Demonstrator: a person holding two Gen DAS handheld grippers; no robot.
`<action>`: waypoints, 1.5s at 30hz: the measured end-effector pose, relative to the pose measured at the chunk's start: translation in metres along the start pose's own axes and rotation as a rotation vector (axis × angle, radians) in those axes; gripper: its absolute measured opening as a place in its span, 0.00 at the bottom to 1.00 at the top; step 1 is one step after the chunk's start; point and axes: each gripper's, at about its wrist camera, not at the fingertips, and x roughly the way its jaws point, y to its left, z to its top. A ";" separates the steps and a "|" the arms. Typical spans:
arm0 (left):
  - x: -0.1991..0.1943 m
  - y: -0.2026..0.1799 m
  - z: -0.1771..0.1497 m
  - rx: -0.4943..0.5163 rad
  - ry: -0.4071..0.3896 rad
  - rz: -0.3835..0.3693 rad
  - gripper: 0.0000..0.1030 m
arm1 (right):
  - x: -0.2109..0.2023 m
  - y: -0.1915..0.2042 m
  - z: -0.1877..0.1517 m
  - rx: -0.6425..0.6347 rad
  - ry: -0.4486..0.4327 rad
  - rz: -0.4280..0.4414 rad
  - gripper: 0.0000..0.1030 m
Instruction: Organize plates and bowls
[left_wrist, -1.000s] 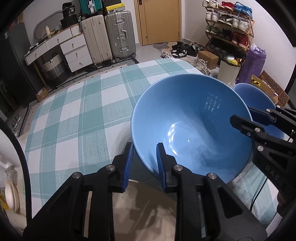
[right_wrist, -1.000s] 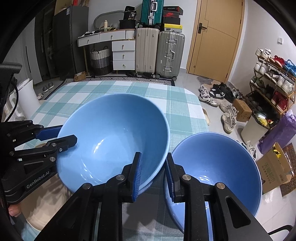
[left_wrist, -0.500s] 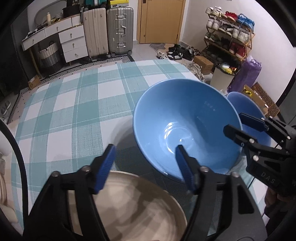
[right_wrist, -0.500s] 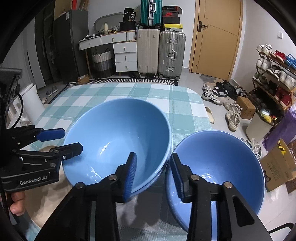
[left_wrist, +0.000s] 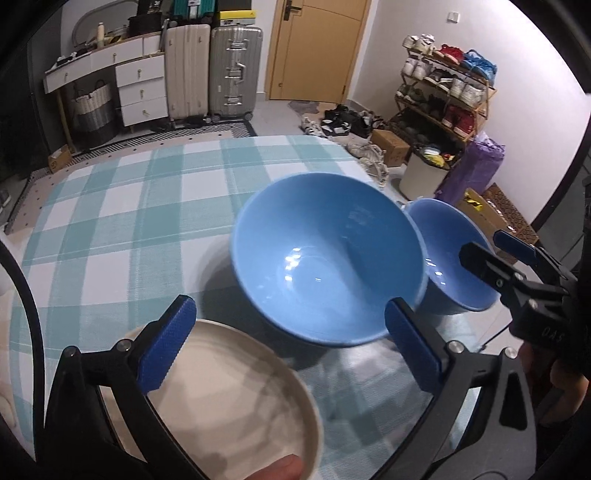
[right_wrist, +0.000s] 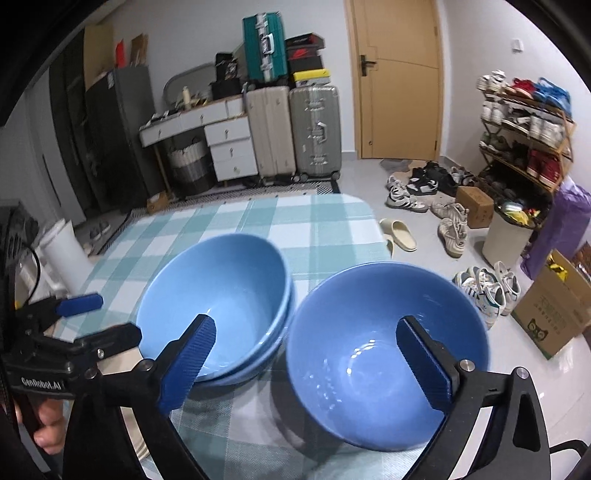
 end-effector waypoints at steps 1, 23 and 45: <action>-0.002 -0.005 -0.001 0.001 0.001 -0.007 0.99 | -0.004 -0.004 -0.001 0.007 -0.006 -0.001 0.98; 0.008 -0.115 -0.030 0.095 0.063 -0.190 0.99 | -0.044 -0.092 -0.041 0.129 0.005 -0.100 0.99; 0.057 -0.166 -0.033 0.051 0.177 -0.320 0.52 | -0.039 -0.153 -0.064 0.228 0.044 -0.122 0.73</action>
